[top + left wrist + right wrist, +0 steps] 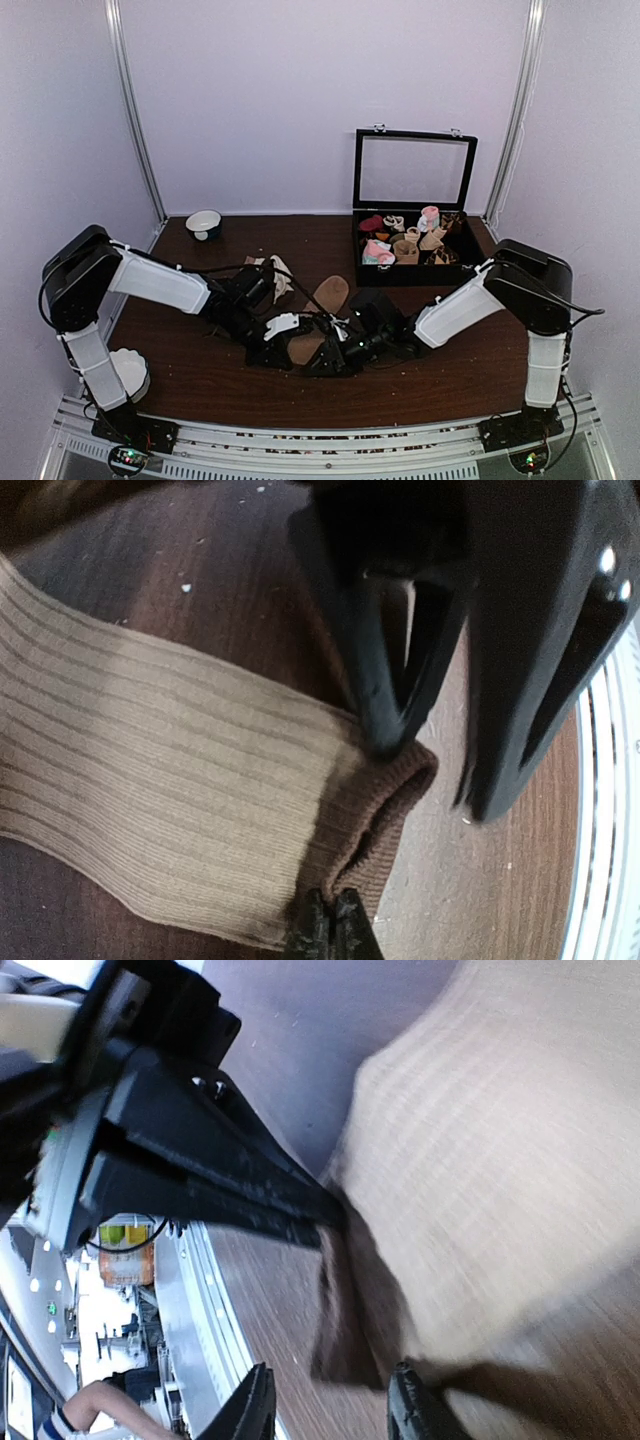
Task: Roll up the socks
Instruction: Roll the sock at the center of the board.
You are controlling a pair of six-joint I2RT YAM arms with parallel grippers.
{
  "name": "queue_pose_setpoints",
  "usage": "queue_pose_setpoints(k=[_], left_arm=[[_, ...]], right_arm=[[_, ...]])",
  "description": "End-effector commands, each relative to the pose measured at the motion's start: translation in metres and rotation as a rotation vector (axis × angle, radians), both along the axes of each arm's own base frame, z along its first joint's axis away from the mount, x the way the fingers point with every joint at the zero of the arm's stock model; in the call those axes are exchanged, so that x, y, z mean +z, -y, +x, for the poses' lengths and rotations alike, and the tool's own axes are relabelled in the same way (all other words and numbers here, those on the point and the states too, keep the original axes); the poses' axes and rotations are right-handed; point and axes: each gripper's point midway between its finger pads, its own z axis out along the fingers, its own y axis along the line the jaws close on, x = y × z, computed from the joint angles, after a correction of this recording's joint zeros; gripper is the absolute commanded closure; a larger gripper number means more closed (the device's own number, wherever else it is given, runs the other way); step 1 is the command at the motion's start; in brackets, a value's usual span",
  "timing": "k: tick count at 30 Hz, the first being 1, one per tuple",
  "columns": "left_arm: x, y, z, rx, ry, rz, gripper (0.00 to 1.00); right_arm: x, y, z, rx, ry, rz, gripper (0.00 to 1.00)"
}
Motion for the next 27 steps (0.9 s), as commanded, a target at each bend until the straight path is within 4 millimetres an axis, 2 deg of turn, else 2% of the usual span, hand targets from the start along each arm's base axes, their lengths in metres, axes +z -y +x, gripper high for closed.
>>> queue_pose_setpoints(k=[1,6,10,12,15,22,27], left_arm=[[-0.011,-0.003,0.004,0.040,-0.051,0.018,1.00],[-0.014,-0.003,0.005,0.053,-0.099,0.037,1.00],[-0.015,-0.004,0.006,0.067,-0.150,0.048,1.00],[-0.016,-0.004,0.006,0.071,-0.180,0.054,1.00],[-0.020,-0.005,0.005,0.073,-0.226,0.078,1.00],[-0.025,-0.006,0.011,0.098,-0.310,0.112,1.00],[-0.030,-0.005,0.015,0.103,-0.355,0.172,1.00]], right_arm=[[0.020,0.019,0.014,-0.112,0.074,0.014,0.60],[0.035,0.044,0.028,-0.214,0.256,-0.001,0.58],[0.055,0.063,0.030,-0.246,0.499,-0.029,0.54],[0.071,0.065,0.019,-0.186,0.730,-0.045,0.45],[0.089,0.053,-0.013,-0.021,1.033,-0.096,0.40],[0.050,0.025,-0.049,0.424,1.298,-0.351,0.44],[0.034,0.014,-0.052,0.561,1.437,-0.409,0.46]])
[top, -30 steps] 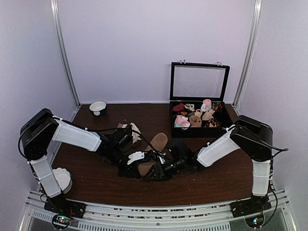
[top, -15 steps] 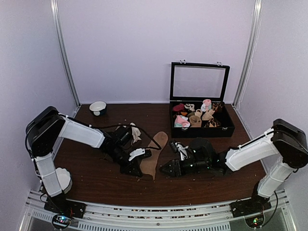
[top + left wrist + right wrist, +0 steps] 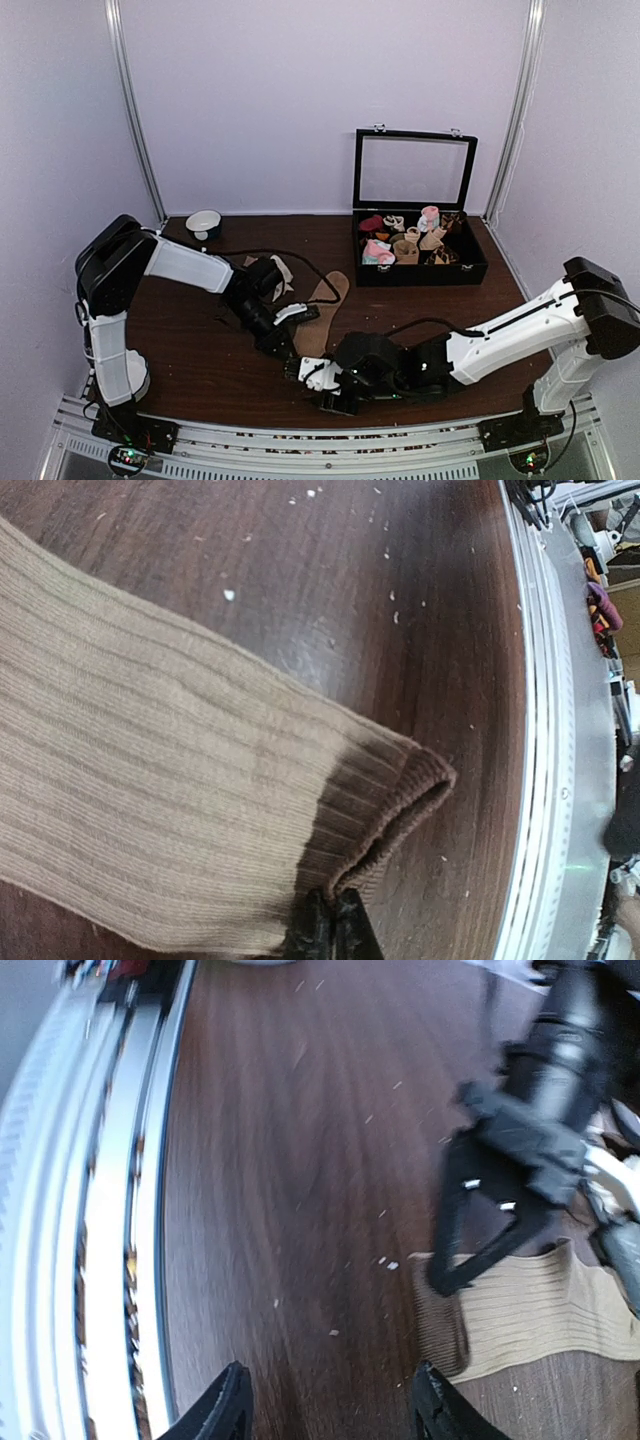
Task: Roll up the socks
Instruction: Roll the sock at the center of the board.
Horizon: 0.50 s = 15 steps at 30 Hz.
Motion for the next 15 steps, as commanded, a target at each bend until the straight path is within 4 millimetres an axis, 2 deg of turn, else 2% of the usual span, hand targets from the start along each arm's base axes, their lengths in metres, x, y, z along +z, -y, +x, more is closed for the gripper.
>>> queue_pose_setpoints(k=[1,6,15], left_arm=[[-0.028,-0.016,0.002,0.021,-0.063,0.156,1.00],[-0.039,-0.017,0.007,0.018,-0.091,0.213,1.00],[-0.044,-0.016,-0.001,-0.004,-0.160,0.219,1.00]], right_arm=[[-0.031,0.012,0.009,0.092,0.226,-0.222,0.46],[-0.046,0.003,0.018,0.129,0.276,-0.245,0.48],[-0.061,-0.001,0.043,0.143,0.212,-0.236,0.52]])
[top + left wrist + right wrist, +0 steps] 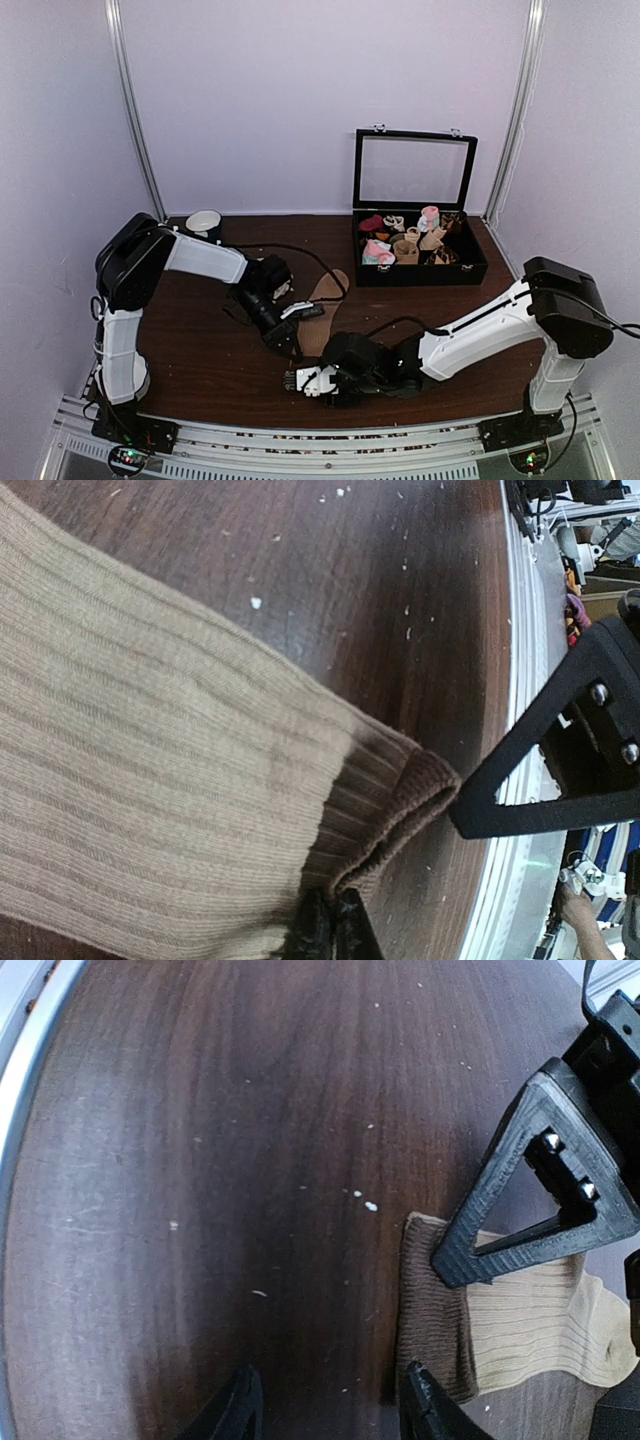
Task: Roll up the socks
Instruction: Roll the sock at the center of the board.
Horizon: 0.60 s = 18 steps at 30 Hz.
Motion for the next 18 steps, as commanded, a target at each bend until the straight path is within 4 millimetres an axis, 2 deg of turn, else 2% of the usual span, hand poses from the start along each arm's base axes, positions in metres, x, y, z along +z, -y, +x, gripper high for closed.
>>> queue_pose_setpoints(k=[1,10,18], left_arm=[[-0.042,-0.024,-0.007,-0.020,-0.009,0.145,1.00],[-0.036,-0.021,-0.012,-0.035,-0.038,0.124,1.00],[-0.024,-0.019,-0.012,-0.051,-0.040,0.104,1.00]], right_arm=[[0.005,-0.012,0.011,0.024,-0.009,0.040,0.52],[-0.011,-0.011,0.021,0.012,-0.048,0.037,0.55],[-0.030,0.003,0.036,-0.044,-0.139,0.024,0.60]])
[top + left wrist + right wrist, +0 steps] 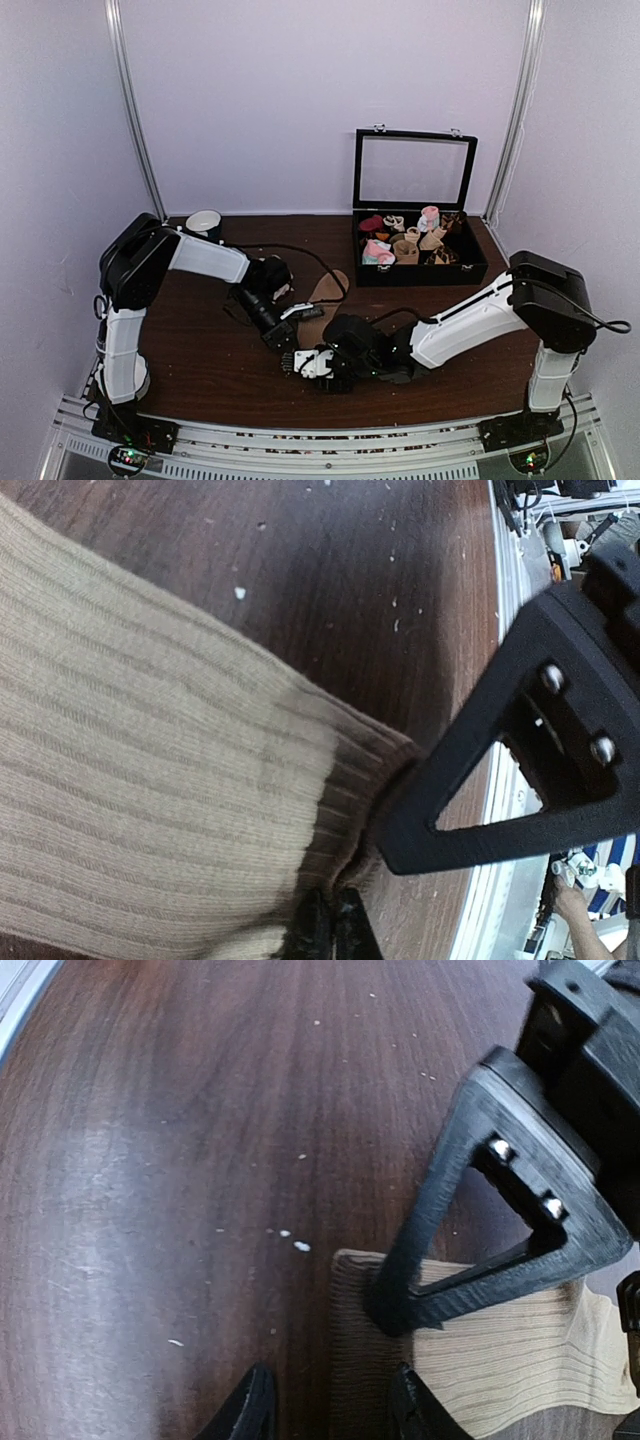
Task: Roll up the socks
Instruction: Roll the sock at the center of the board.
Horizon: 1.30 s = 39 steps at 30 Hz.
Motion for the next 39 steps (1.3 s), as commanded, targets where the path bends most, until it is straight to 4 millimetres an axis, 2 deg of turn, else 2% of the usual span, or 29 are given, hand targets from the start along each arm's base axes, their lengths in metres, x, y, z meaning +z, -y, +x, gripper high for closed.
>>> queue_pose_setpoints(k=[1,9,17,21,29,33,39], left_arm=[[-0.023,-0.019,-0.008,-0.037,0.014,0.113,1.00],[-0.019,-0.020,-0.005,-0.034,0.034,0.117,1.00],[-0.020,-0.020,-0.003,-0.034,0.045,0.125,1.00],[-0.020,-0.020,-0.003,-0.034,0.046,0.127,1.00],[-0.022,-0.020,-0.002,-0.034,0.048,0.132,1.00],[-0.021,-0.020,-0.002,-0.037,0.047,0.132,1.00],[-0.020,-0.020,-0.002,-0.038,0.043,0.129,1.00]], right_arm=[[-0.029,0.018,0.007,-0.037,-0.098,-0.060,0.61],[-0.048,0.037,-0.001,-0.056,-0.163,-0.108,0.67],[-0.044,0.050,-0.006,-0.087,-0.169,-0.088,0.66],[-0.036,0.046,-0.009,-0.087,-0.105,-0.074,0.64],[-0.003,0.033,-0.016,-0.071,0.016,-0.028,0.59],[-0.008,0.028,-0.023,-0.044,-0.028,-0.043,0.59],[-0.009,0.016,-0.021,-0.021,-0.016,-0.041,0.60]])
